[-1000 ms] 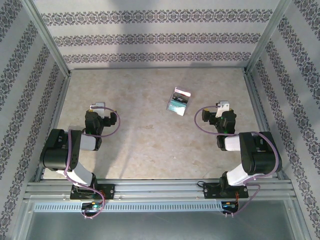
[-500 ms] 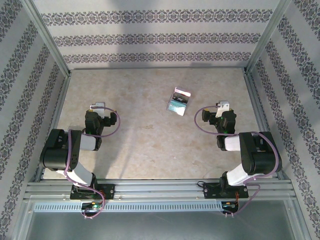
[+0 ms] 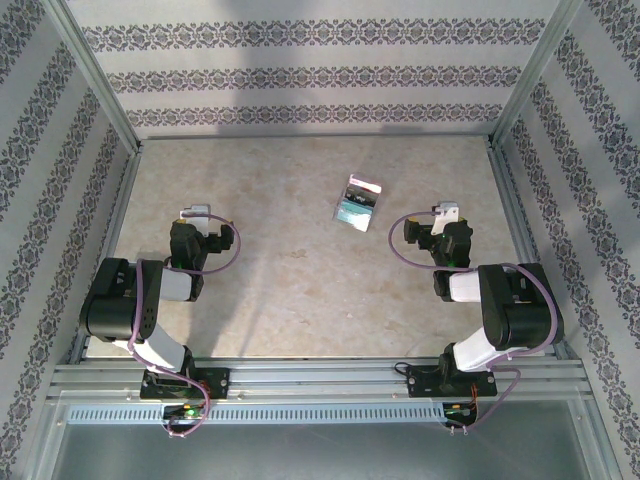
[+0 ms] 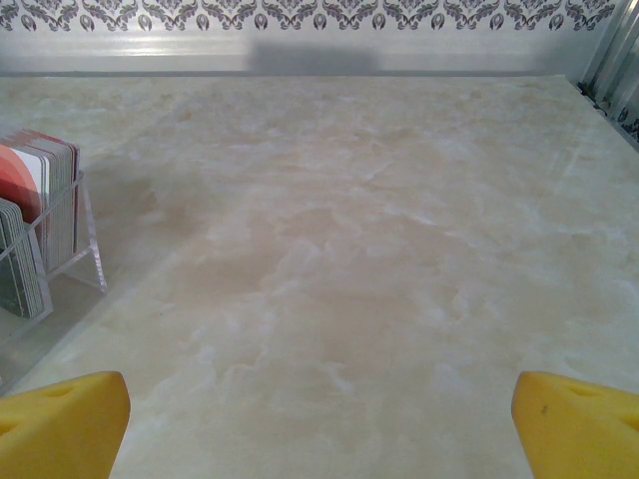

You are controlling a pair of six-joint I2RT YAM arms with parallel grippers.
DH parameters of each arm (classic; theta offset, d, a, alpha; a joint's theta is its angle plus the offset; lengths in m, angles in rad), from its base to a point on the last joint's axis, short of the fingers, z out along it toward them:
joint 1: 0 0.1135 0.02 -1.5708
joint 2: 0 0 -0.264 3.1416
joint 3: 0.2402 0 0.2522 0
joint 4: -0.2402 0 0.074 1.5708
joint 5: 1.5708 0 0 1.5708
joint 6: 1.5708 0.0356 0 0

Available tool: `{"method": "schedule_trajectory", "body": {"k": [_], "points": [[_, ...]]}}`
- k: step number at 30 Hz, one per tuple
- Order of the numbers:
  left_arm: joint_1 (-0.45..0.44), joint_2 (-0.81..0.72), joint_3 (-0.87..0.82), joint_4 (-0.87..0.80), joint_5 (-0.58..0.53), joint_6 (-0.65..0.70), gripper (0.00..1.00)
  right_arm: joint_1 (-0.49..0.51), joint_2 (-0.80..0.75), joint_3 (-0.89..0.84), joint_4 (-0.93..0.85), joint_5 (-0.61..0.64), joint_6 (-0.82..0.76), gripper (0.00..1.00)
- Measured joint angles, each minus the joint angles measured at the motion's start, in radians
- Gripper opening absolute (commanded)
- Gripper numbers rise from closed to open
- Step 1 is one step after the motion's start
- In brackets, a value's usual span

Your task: Take the credit cards out of the card holder

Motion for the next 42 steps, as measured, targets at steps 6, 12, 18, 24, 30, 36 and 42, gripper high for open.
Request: {"method": "schedule_trajectory", "body": {"k": [6, 12, 18, 24, 30, 36, 42], "points": [[0.000, 0.000, 0.000, 0.000, 0.000, 0.000, 0.99, 0.000, 0.000, 0.000, 0.000, 0.000, 0.000, 0.98], [0.000, 0.000, 0.000, 0.000, 0.000, 0.000, 0.99, 0.000, -0.006, 0.000, -0.001, 0.008, 0.000, 0.98], [0.000, -0.033, 0.000, -0.039, -0.013, -0.011, 0.99, 0.000, -0.061, 0.000, -0.015, 0.019, 0.000, 0.98], [0.000, -0.159, 0.003, -0.130, -0.063, -0.030, 0.99, 0.000, -0.150, 0.000, -0.087, 0.045, 0.000, 0.98], [0.000, -0.317, 0.099, -0.415, -0.224, -0.192, 0.99, 0.018, -0.255, 0.050, -0.267, 0.092, 0.031, 0.98], [0.000, -0.392, 0.184, -0.677, -0.356, -0.455, 0.99, 0.036, -0.310, 0.141, -0.480, 0.098, 0.100, 0.98], [0.003, -0.406, 0.186, -0.926, -0.481, -0.681, 0.99, 0.085, -0.316, 0.212, -0.684, 0.097, 0.129, 0.98]]}}
